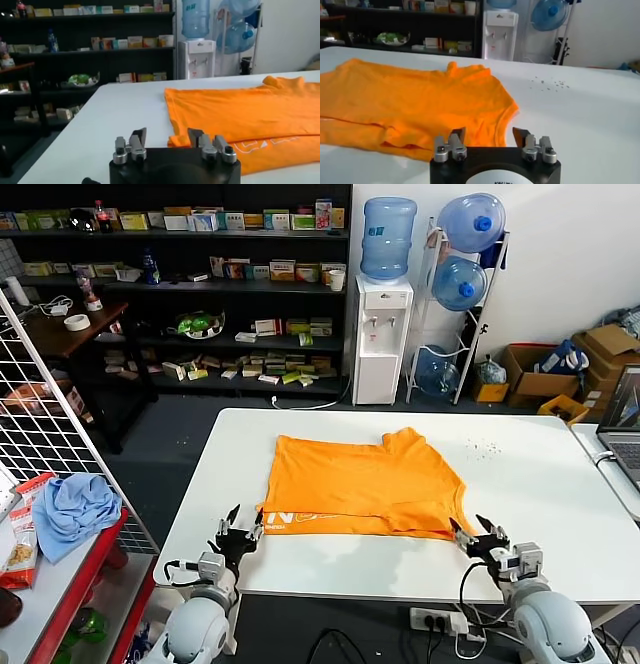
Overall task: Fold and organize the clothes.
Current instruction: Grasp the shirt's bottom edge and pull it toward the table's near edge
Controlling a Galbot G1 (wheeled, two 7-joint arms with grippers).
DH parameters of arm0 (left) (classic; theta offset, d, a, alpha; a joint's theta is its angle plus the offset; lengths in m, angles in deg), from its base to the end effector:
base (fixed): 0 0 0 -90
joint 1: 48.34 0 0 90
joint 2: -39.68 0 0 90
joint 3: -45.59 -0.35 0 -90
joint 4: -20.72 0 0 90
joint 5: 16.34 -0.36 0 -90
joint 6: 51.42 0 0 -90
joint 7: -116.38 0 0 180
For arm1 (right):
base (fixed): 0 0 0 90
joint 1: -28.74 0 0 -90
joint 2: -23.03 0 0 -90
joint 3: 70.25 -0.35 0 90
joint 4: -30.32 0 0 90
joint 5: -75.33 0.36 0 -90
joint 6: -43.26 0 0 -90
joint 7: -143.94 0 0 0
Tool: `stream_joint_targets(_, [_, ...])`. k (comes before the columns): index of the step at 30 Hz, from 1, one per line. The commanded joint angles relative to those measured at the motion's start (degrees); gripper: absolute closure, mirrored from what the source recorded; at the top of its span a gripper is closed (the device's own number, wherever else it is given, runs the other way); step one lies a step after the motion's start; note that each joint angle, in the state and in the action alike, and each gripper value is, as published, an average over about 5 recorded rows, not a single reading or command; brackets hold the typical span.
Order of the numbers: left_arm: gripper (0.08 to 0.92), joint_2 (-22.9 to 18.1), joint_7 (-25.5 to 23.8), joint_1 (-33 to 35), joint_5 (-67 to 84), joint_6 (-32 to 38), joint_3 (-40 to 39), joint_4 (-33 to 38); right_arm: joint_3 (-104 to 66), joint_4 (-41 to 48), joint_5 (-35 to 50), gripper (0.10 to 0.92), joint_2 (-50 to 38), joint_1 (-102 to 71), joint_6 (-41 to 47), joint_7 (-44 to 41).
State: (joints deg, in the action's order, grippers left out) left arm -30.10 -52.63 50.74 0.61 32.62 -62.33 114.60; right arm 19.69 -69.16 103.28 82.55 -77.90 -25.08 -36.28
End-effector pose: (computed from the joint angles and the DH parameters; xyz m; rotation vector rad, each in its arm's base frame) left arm 0.2832 0.0088 -0.3934 -0.1860 -2.8440 -0.0939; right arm 0.2685 -0.1478 -0.3415 0.1104 -2.6155 0.0631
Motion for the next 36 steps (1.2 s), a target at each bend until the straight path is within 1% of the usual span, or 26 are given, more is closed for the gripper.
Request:
stream_joint_targets(1, [0.272, -0.4, 0.0, 2.1, 0.4, -0.3, 0.1, 1.2, -0.7, 0.7, 0.2, 0.216, 0.3, -1.8, 1.8, 0.0])
stream_joint_targets(5, [0.192, -0.9, 0.2, 1.7, 0.5, -0.3, 0.2, -0.3, -0.1, 2.4, -0.4, 0.212, 0.7, -1.0, 1.1, -0.2])
stream_joint_targets(7, [0.185, -0.9, 0.2, 1.4, 0.7, -0.3, 0.2, -1.0, 0.0, 3.0, -0.6, 0.246, 0.8, -0.6, 0.7, -0.2])
stream_joint_targets(9, [0.197, -0.9, 0.2, 1.3, 0.8, -0.2, 0.3, -1.5, 0.1, 3.4, -0.7, 0.294, 0.8, -0.2, 0.5, -0.2])
stream_joint_targets(12, [0.261, -0.9, 0.1, 1.1, 1.2, -0.3, 0.3, -2.0, 0.2, 3.7, -0.7, 0.381, 0.8, 0.1, 0.3, -0.2])
stream_joint_targets(22, [0.554, -1.5, -0.6, 0.1, 1.9, -1.3, -0.3, -3.6, 0.5, 3.5, -0.7, 0.675, 0.7, 0.4, 0.4, -0.1])
stream_joint_targets(25, [0.641, -1.1, -0.6, 0.3, 2.0, -1.5, -0.4, -3.1, 0.5, 1.7, -0.5, 0.762, 0.0, -0.5, 0.6, 0.1])
stream_joint_targets(29, [0.754, 0.2, -0.3, 1.3, 2.1, -1.8, -0.3, -0.7, 0.0, -2.4, 0.2, 0.868, -0.9, -2.6, 1.8, 0.9])
stream_joint_targets(31, [0.814, 1.0, -0.2, 2.1, 2.5, -2.2, -0.2, 1.1, -0.4, -4.5, 0.5, 0.896, -1.3, -3.9, 2.6, 1.5])
stream_joint_targets(34, [0.886, 2.2, 0.1, 3.6, 3.1, -2.9, -0.2, 4.3, -0.9, -7.3, 0.4, 0.901, -1.6, -6.3, 3.6, 2.0])
stream_joint_targets(36, [0.905, 2.7, 0.2, 4.7, 3.3, -3.3, -0.3, 6.1, -1.2, -8.9, 0.1, 0.901, -1.7, -8.0, 4.1, 2.3])
